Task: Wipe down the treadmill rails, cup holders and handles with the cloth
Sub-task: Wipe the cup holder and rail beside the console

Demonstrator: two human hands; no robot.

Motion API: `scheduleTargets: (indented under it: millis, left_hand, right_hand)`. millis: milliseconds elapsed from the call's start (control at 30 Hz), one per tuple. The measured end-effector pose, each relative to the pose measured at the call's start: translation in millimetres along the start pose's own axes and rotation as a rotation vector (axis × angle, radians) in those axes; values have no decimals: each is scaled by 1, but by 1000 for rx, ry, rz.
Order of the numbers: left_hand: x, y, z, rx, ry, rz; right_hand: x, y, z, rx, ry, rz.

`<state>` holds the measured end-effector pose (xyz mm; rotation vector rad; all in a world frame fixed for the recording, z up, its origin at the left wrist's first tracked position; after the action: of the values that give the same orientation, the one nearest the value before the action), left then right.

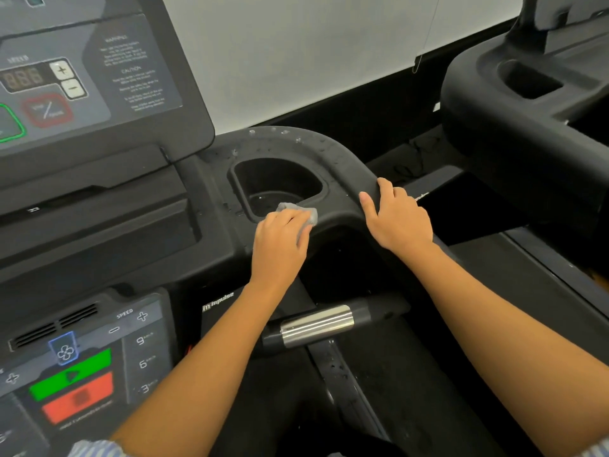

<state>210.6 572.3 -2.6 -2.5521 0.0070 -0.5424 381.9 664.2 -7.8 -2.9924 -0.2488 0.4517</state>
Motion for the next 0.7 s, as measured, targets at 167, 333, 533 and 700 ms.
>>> scheduleTargets:
  millis: [167,333,533,700]
  left_hand:
    - [-22,16,-19,35,-82,-87]
    - [-14,13,-11,75,-62,-155]
    - [-6,7,-5,-10,-38,-18]
    - [-17,19,-27,-2,-142,6]
  right_hand:
    - [1,1,-1,6,-28,-5]
    - [0,3,0,2,-29,-11]
    - [1,1,2,5,-31,-7]
    - [3,-1,3,7,-61,5]
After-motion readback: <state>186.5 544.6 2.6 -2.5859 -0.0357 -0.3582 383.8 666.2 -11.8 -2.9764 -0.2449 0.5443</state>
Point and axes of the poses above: each hand's wrist, its own y-axis away from the middle knuckle, its own z-axis out of the palm, x = y × z, the point moved 6 cm from there along -y, towards the middle knuckle, and after that the axes turned 1 degree about x, right-handed, at the moved point
